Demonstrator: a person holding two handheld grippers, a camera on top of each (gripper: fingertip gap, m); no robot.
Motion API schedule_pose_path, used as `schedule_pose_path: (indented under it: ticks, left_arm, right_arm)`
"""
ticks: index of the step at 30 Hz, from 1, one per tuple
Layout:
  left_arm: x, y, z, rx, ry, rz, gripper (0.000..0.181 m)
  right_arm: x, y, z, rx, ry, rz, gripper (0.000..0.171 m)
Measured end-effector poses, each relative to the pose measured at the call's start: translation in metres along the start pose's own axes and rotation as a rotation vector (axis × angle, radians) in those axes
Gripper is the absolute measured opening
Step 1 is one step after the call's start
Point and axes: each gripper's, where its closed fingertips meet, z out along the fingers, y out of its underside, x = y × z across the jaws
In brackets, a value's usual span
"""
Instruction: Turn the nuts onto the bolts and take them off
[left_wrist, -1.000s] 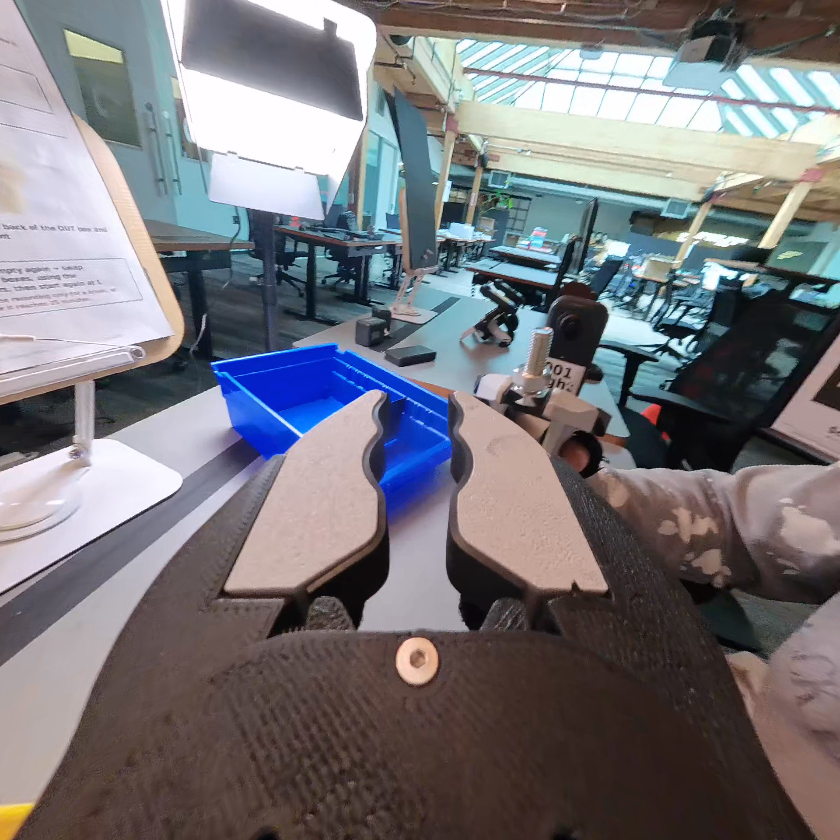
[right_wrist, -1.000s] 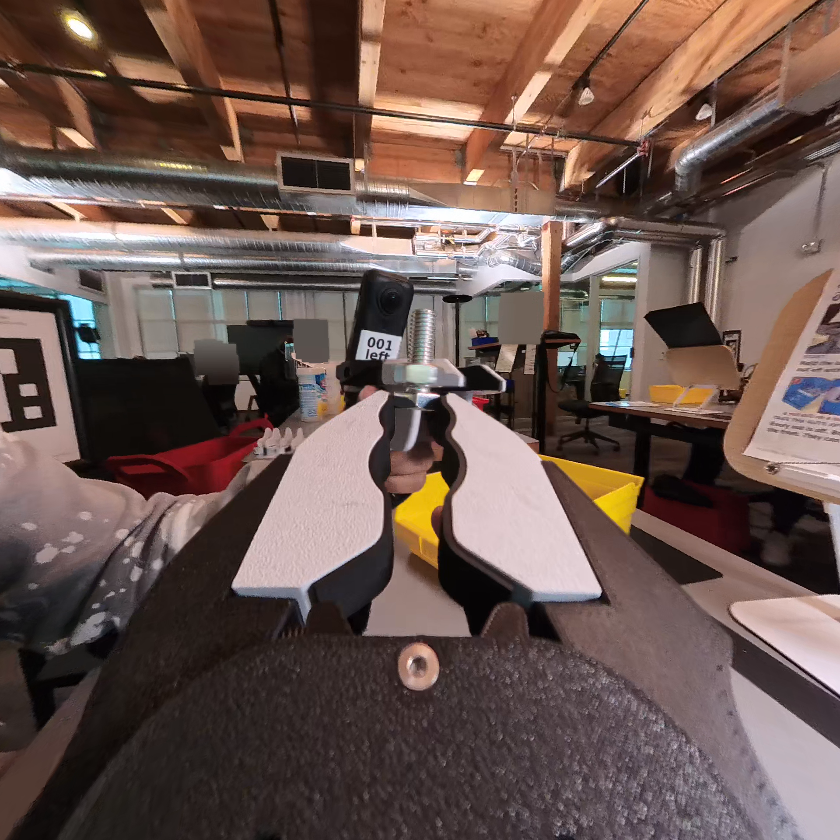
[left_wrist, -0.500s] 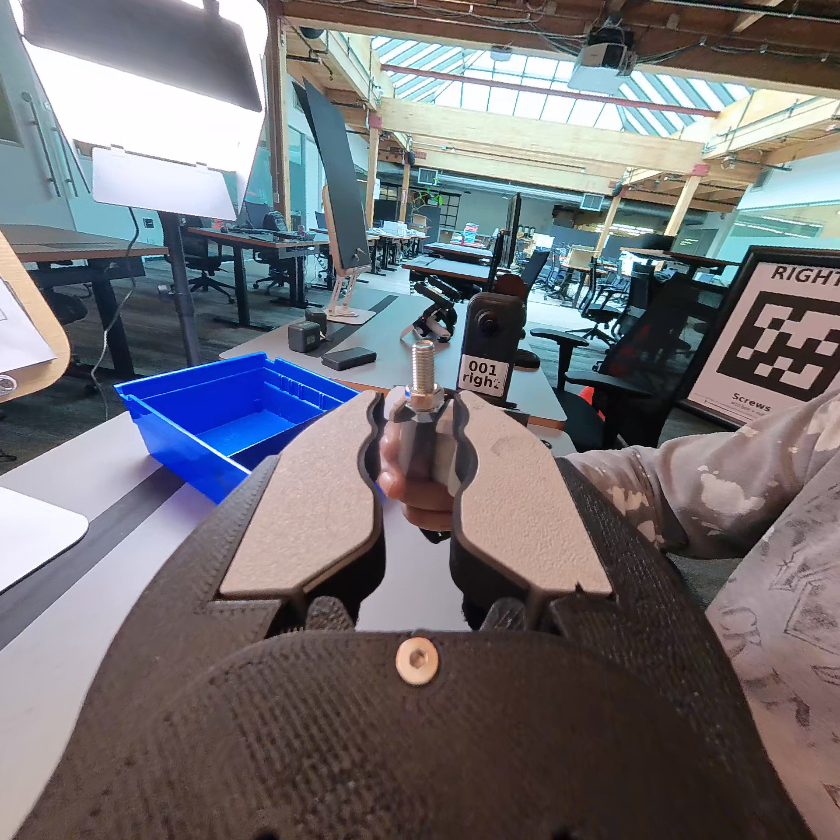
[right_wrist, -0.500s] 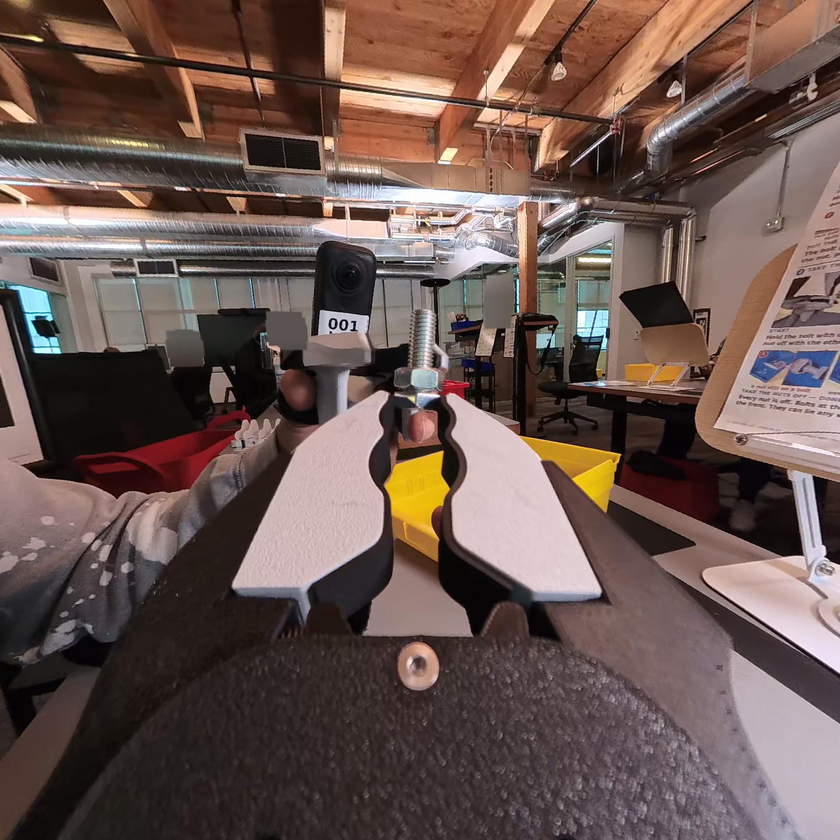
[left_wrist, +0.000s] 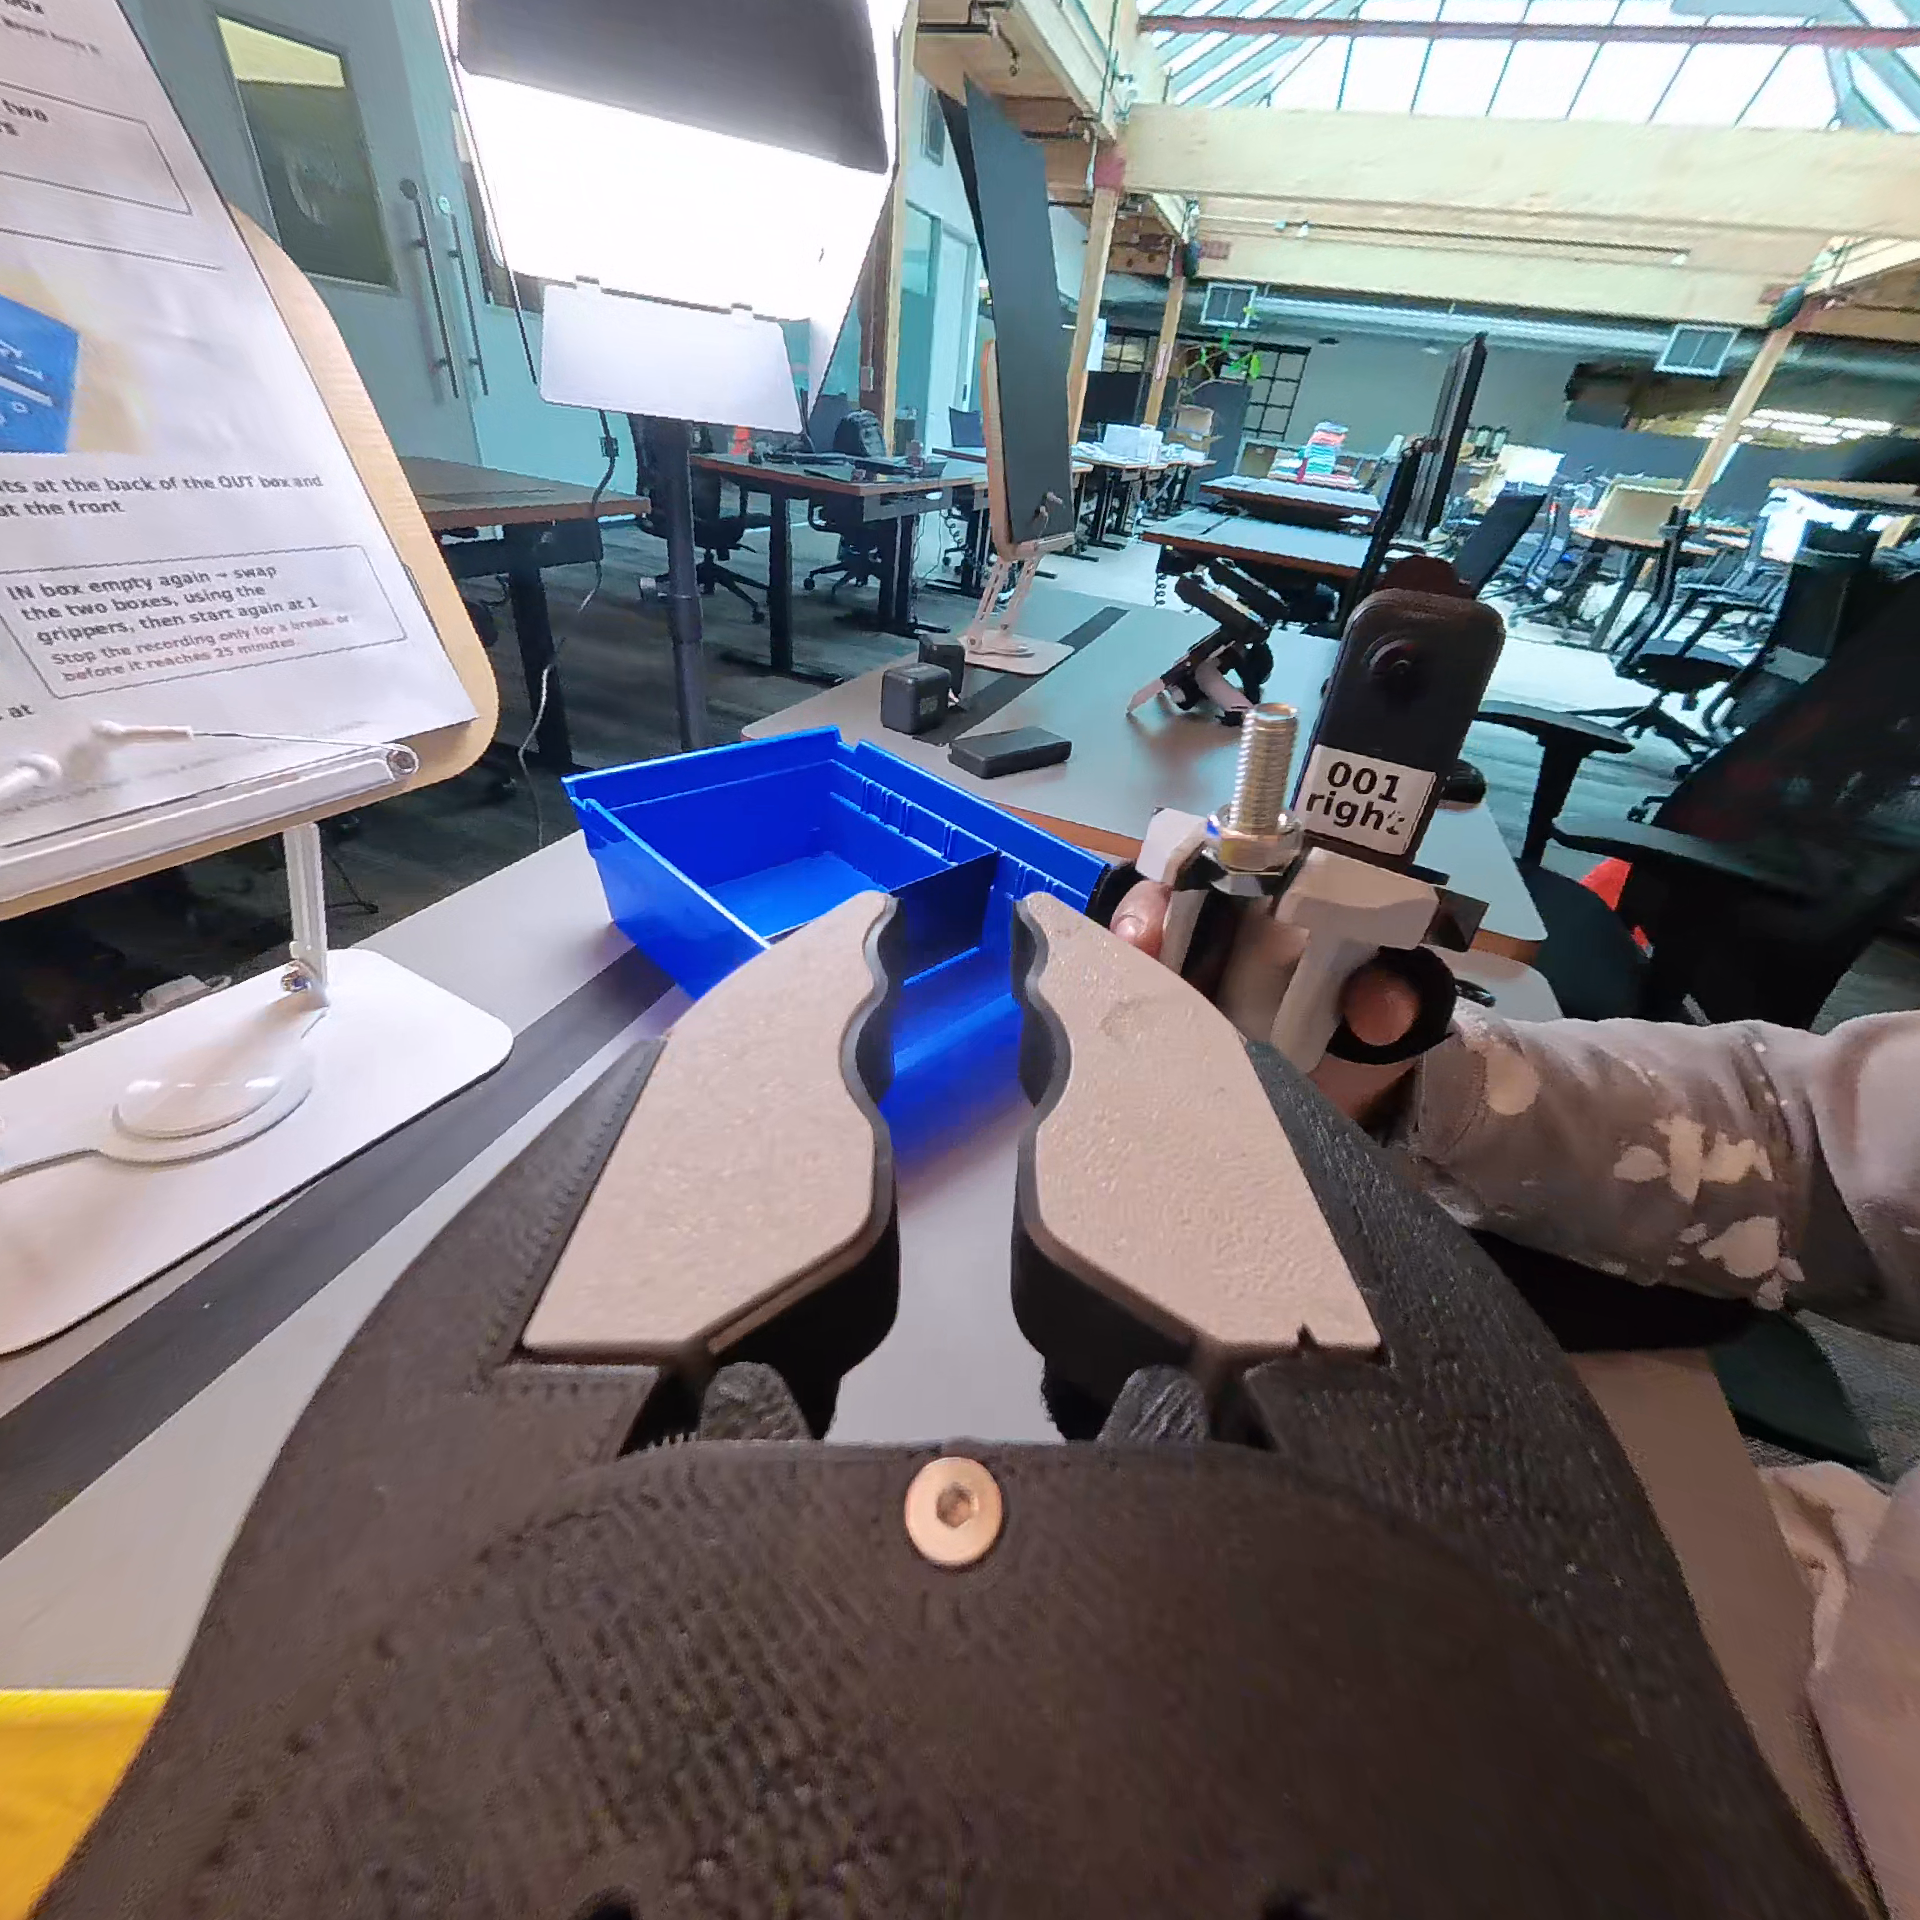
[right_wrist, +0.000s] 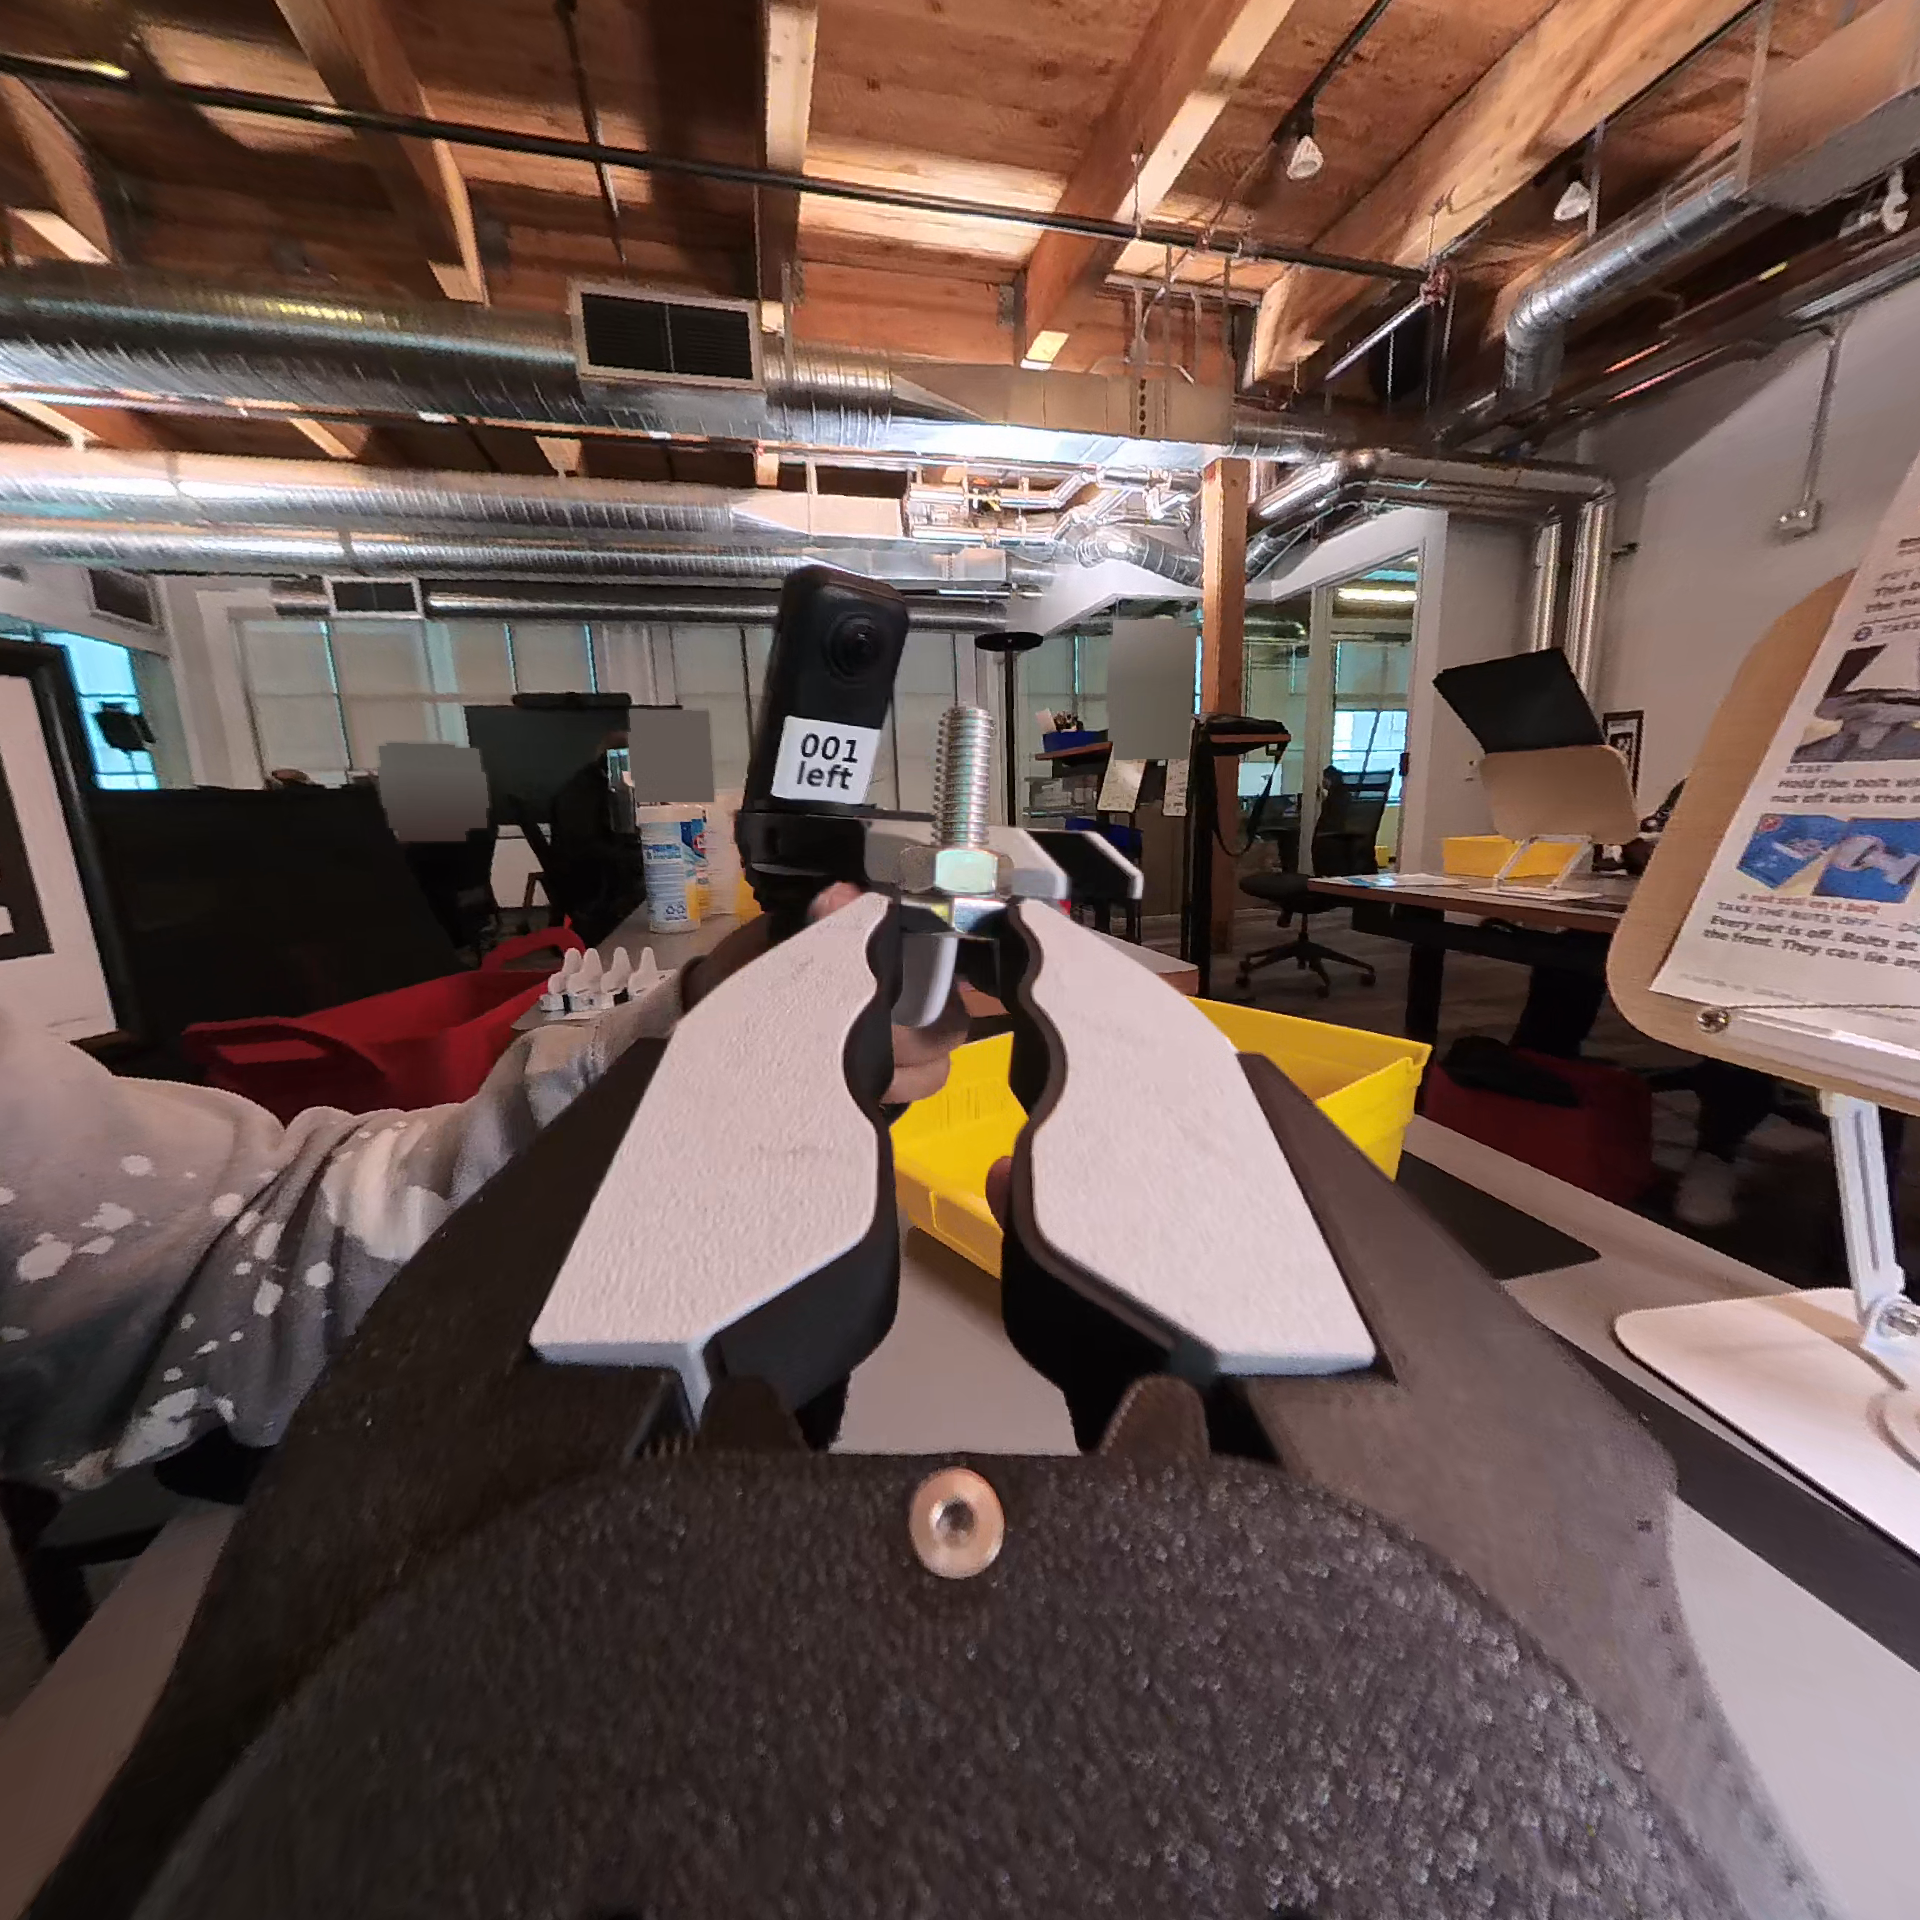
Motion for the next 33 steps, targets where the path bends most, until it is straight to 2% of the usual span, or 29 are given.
schedule_pose_path:
  ticks: [5, 8, 12, 16, 21, 25, 29, 33]
  left_arm:
    - [-0.009, -0.006, -0.003, 0.058, -0.08, 0.035, 0.011]
    - [-0.02, -0.013, -0.011, 0.107, -0.14, 0.046, 0.004]
    - [-0.034, -0.022, -0.024, 0.151, -0.199, 0.029, 0.0]
    - [-0.047, -0.026, -0.035, 0.167, -0.233, -0.003, 0.0]
    - [-0.059, -0.026, -0.046, 0.159, -0.25, -0.035, 0.0]
    - [-0.072, -0.018, -0.054, 0.088, -0.296, -0.002, 0.0]
    - [-0.087, -0.015, -0.065, 0.083, -0.343, -0.002, 0.001]
    - [-0.1, -0.016, -0.076, 0.091, -0.37, -0.017, 0.001]
  right_arm:
    - [0.015, 0.001, -0.005, -0.029, 0.063, -0.008, 0.018]
    - [0.034, -0.006, -0.014, -0.074, 0.156, -0.054, 0.018]
    - [0.087, -0.014, -0.045, -0.232, 0.4, -0.166, 0.018]
    - [0.163, -0.011, -0.096, -0.469, 0.698, -0.192, 0.018]
    - [0.27, 0.04, -0.162, -0.943, 0.933, -0.102, 0.018]
    - [0.323, 0.094, -0.196, -1.169, 0.977, 0.103, 0.018]
    - [0.357, 0.128, -0.222, -1.37, 1.008, 0.154, 0.018]
    - [0.361, 0.154, -0.235, -1.496, 0.993, 0.245, 0.018]
